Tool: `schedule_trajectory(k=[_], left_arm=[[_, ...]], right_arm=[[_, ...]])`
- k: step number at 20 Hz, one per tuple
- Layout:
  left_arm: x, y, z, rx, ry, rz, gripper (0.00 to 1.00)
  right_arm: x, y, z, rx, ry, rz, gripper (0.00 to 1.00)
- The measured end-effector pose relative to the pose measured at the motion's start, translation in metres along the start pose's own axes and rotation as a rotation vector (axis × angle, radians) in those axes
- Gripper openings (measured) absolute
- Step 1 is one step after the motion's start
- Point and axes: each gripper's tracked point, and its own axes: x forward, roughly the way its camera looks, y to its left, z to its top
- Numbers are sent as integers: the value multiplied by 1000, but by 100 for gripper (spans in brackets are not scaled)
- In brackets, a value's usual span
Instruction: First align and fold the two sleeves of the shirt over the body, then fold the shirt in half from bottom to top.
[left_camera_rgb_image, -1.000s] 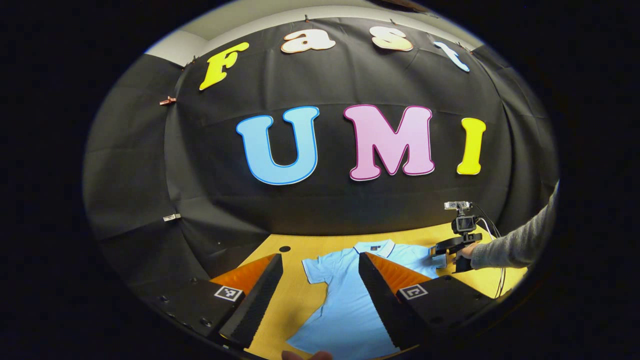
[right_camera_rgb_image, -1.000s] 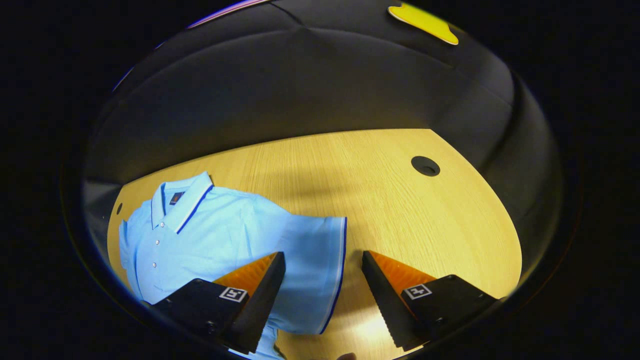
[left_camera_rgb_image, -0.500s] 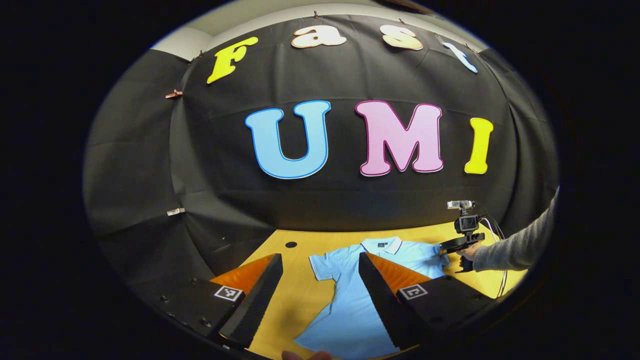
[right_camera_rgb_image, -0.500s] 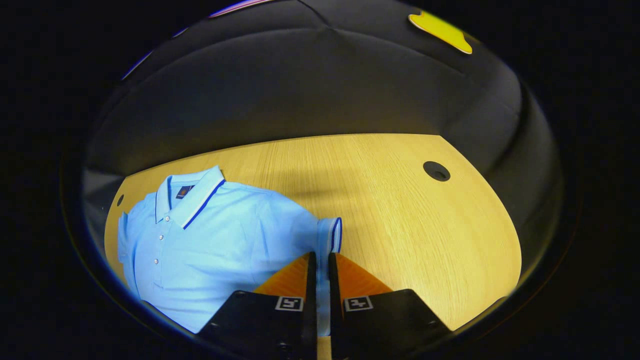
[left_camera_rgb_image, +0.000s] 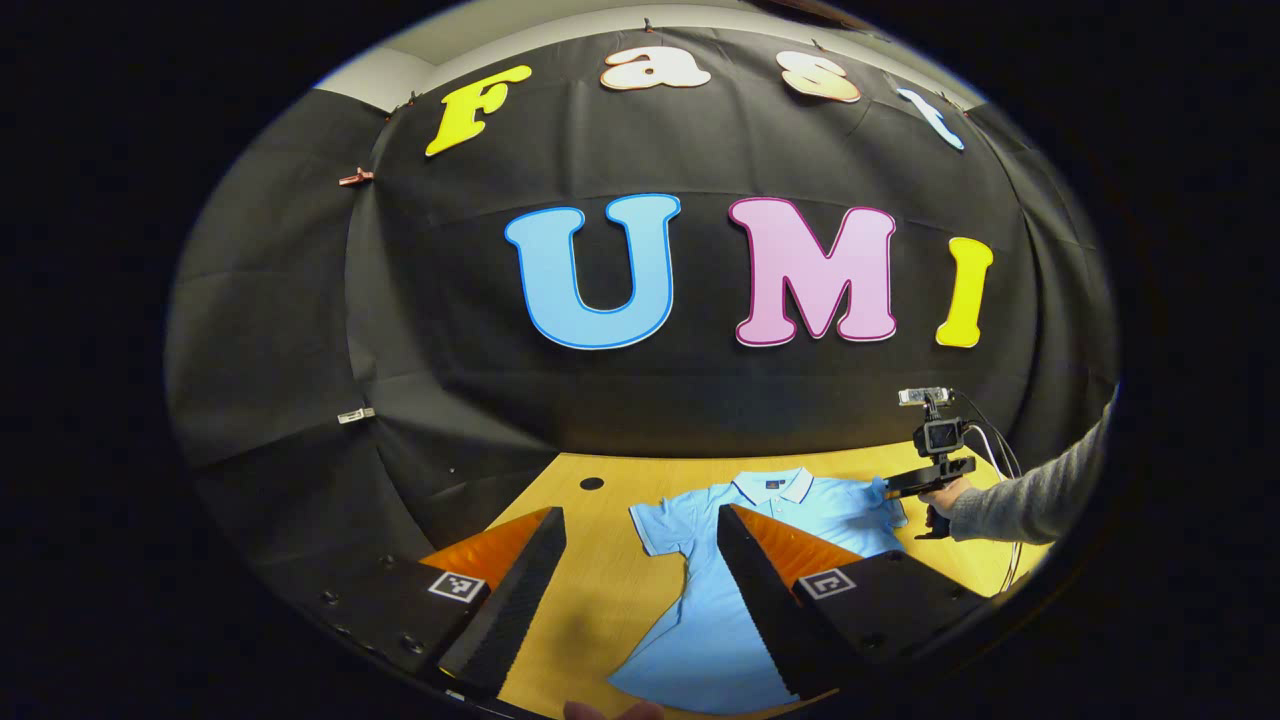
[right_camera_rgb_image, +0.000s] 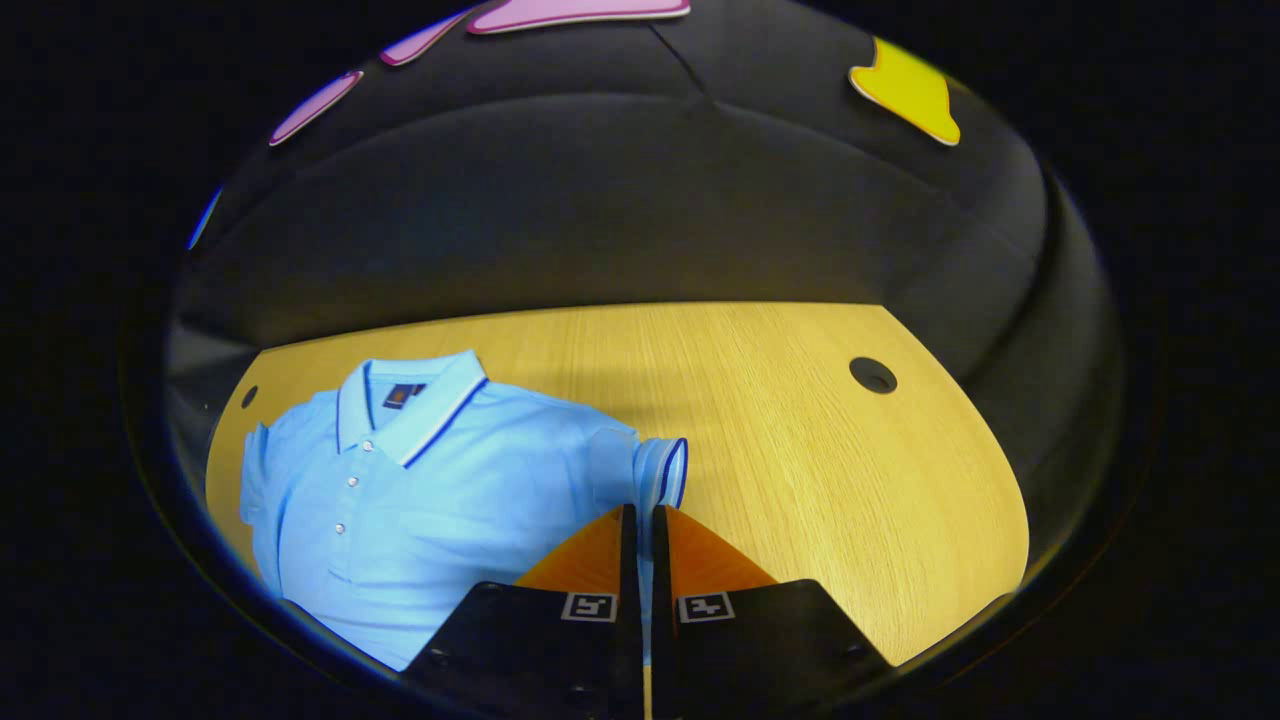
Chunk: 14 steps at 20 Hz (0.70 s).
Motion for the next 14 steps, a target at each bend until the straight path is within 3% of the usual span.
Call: schedule_trajectory(k=[2,3,10,11,12,14], left_arm=[[1,6,0,-3,-1,-4,98],[2,9,-1,-7,-2,-6,98],[5,28,-5,-26,0,-4,98],[5,30,-7,-27,3,-2,98],[4,33,-9,-29,6,0,98],[3,39,-13,-33,15,9,98]], right_arm=[[-12,21,10,4,-27,36,13],[-18,31,13,-4,-34,53,7],[-40,115,3,-122,-44,166,7],[-42,127,-1,-133,-38,182,2],[-44,140,-5,-144,-31,199,7],[-45,163,-13,-164,-16,226,7]])
